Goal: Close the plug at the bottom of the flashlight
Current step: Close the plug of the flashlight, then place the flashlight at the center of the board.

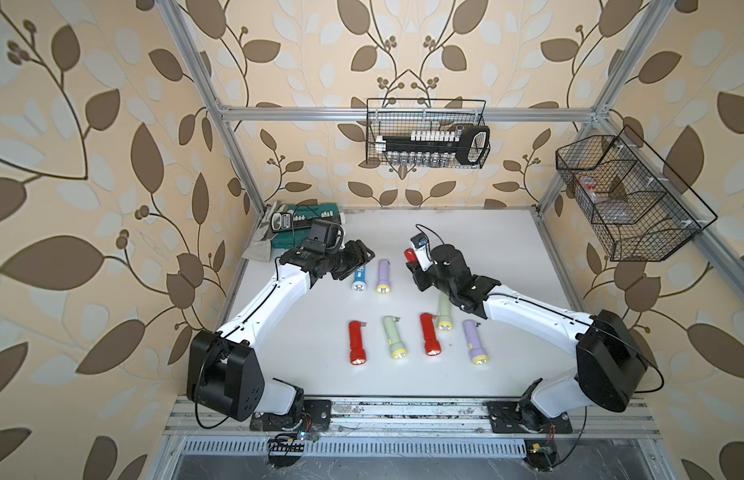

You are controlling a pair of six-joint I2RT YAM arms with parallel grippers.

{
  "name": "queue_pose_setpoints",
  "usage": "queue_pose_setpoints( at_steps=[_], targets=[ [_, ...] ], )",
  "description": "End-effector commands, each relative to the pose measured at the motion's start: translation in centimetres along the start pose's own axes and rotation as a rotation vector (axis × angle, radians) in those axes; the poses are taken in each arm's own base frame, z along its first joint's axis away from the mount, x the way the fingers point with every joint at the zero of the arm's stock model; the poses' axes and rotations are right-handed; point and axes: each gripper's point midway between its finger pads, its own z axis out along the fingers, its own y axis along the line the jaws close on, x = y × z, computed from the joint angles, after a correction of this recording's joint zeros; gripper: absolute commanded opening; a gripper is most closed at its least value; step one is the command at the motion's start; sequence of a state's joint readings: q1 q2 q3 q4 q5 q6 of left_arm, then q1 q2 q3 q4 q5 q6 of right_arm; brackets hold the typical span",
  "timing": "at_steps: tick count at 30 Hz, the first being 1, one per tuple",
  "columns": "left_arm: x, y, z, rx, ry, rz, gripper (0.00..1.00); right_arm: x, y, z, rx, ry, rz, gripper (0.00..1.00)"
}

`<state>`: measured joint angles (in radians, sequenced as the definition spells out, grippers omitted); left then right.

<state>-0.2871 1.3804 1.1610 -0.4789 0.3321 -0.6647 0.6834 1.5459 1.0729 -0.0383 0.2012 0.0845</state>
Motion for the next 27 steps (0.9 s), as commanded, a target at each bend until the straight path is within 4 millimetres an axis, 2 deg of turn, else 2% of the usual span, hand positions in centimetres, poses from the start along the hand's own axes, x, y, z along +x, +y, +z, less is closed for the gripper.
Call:
queue_pose_setpoints(
  at_steps=[1, 3, 9, 14, 18, 27],
  targets=[
    [-1.1, 2.5, -1.7, -0.147, -0.106, 0.184, 0.86, 3.3, -1.2, 0.6, 0.078, 0.241, 0.230, 0.00],
    [-1.5, 3.2, -1.9, -0.181, -0.142, 0.221, 0.99, 3.6, -0.9, 1.4, 0.055, 0.313, 0.240, 0.00],
    [-2.1, 5.2, -3.2, -0.314, -0.174, 0.248, 0.99, 5.3, -0.4, 4.7, 0.020, 0.437, 0.382, 0.00],
    [-2.1, 5.0, -3.8, -0.309, -0.186, 0.248, 0.99, 7.0, 0.1, 7.9, 0.035, 0.522, 0.427, 0.00],
    [-1.7, 4.8, -3.7, -0.287, -0.164, 0.245, 0.99, 7.9, -0.4, 10.1, 0.076, 0.562, 0.479, 0.00],
    [-1.5, 4.2, -3.6, -0.248, -0.159, 0.243, 0.99, 9.3, -2.4, 12.3, 0.195, 0.554, 0.549, 0.00]
  ],
)
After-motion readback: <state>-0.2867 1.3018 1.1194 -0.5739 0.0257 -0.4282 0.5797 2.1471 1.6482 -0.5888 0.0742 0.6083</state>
